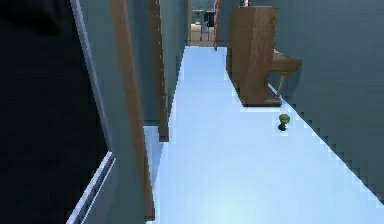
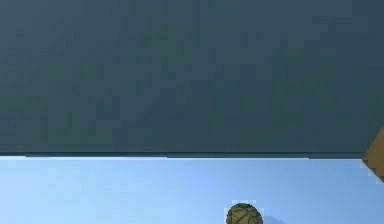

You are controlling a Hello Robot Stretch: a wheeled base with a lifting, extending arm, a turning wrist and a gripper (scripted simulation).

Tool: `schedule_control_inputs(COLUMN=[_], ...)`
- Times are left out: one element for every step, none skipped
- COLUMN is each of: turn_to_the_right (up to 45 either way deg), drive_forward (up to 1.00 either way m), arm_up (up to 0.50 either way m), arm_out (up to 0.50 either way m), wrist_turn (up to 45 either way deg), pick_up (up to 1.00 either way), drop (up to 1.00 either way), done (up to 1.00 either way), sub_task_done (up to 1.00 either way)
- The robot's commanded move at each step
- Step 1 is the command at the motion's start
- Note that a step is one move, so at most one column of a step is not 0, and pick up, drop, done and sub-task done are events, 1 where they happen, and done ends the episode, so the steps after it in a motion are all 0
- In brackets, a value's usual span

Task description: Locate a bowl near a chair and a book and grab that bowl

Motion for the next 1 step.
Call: schedule_control_inputs(turn_to_the_right=[0.0], drive_forward=[1.00], arm_up=[0.00], arm_out=[0.00], wrist_turn=[0.0], pick_up=[0.00], drop=[0.00], done=[0.00], sub_task_done=[0.00])
